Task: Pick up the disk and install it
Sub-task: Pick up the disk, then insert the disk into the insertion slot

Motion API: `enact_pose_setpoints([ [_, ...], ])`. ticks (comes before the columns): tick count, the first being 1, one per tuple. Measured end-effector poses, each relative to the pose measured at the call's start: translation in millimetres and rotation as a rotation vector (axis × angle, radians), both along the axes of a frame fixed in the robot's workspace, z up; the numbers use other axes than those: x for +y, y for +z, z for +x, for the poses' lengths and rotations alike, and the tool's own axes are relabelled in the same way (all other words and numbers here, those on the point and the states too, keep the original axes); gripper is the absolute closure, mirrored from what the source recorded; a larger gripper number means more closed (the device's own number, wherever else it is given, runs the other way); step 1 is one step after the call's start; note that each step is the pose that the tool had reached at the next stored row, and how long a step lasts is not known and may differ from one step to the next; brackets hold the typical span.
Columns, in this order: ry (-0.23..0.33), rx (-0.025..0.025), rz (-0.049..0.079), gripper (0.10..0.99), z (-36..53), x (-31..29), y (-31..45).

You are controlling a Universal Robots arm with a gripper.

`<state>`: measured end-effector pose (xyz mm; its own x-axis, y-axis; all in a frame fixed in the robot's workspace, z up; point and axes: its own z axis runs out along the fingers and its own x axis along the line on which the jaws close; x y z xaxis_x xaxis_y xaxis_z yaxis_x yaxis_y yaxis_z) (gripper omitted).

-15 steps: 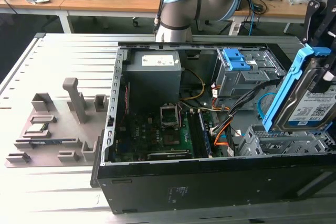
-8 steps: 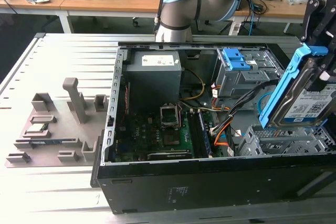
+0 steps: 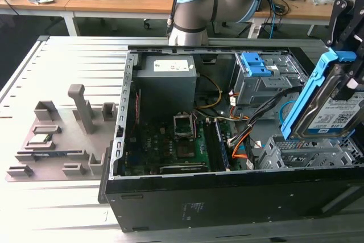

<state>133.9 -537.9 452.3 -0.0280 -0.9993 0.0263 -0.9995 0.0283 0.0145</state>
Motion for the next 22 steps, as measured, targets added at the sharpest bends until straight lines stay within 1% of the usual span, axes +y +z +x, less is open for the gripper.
enact_pose_setpoints([
  [11,0.000,0.0000,0.000,0.722,0.0,-0.4,0.0],
  [15,0.000,0.0003,-0.007,0.722,0.0,-0.3,-3.6],
  [17,0.000,0.0005,-0.008,0.722,-0.1,-0.2,-8.2],
  [18,0.000,0.0006,-0.009,0.722,-0.1,0.3,-10.4],
  [20,-0.010,0.0006,-0.010,0.722,-1.6,4.0,-12.4],
  [22,-0.011,0.0006,-0.010,0.722,-1.7,4.3,-14.3],
])
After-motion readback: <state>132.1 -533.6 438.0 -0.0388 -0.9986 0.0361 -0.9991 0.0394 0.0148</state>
